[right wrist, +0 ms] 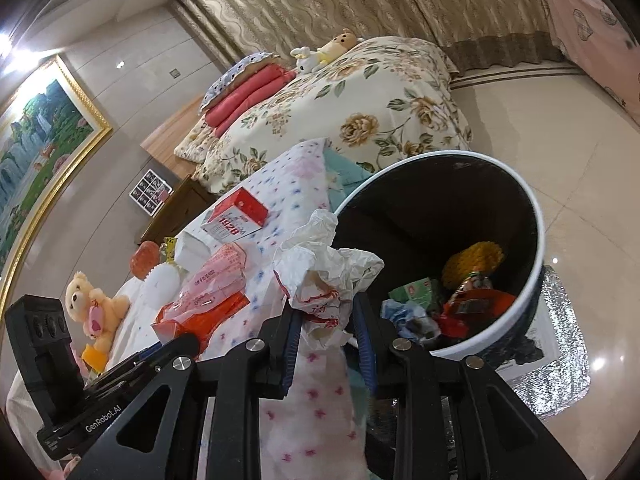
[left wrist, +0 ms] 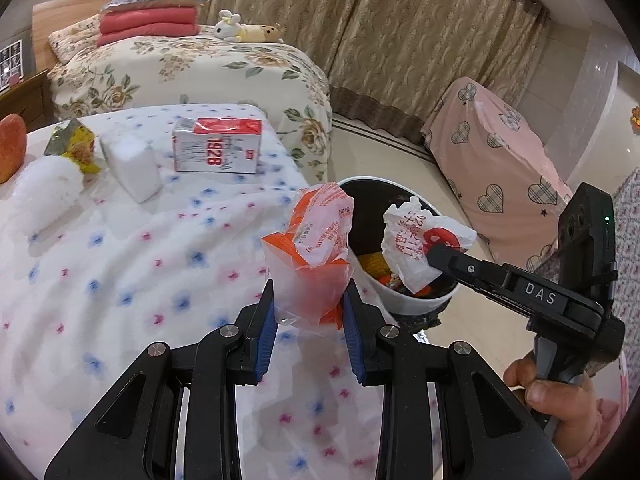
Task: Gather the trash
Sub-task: 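Carry the plastic bag and tissue over the trash bin with both tools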
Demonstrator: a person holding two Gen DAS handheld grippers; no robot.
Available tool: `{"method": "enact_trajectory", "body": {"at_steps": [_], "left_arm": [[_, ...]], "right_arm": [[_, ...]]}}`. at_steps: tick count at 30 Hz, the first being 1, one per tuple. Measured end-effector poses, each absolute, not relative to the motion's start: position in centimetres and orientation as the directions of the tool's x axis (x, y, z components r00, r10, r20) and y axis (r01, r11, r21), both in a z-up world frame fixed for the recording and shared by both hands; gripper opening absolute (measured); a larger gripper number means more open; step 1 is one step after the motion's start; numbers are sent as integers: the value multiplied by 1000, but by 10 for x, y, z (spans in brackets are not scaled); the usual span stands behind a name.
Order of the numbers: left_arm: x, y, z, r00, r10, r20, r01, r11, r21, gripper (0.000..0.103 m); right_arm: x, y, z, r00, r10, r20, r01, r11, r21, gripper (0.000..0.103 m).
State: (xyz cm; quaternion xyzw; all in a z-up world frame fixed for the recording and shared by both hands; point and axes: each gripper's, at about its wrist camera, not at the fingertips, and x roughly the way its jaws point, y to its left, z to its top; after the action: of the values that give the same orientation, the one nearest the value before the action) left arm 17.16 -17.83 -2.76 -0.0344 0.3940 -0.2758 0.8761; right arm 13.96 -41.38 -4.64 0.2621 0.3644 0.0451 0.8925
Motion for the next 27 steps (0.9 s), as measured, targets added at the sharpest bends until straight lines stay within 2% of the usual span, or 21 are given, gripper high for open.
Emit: {"method": "enact_trajectory", "body": {"at_steps": [27], "left_arm": [[182,-240,-25,495,-533,-686,534,810,-243,29]], "right_arm": [[141,-458,-53,739,200,-643,199,847,493,27]]}}
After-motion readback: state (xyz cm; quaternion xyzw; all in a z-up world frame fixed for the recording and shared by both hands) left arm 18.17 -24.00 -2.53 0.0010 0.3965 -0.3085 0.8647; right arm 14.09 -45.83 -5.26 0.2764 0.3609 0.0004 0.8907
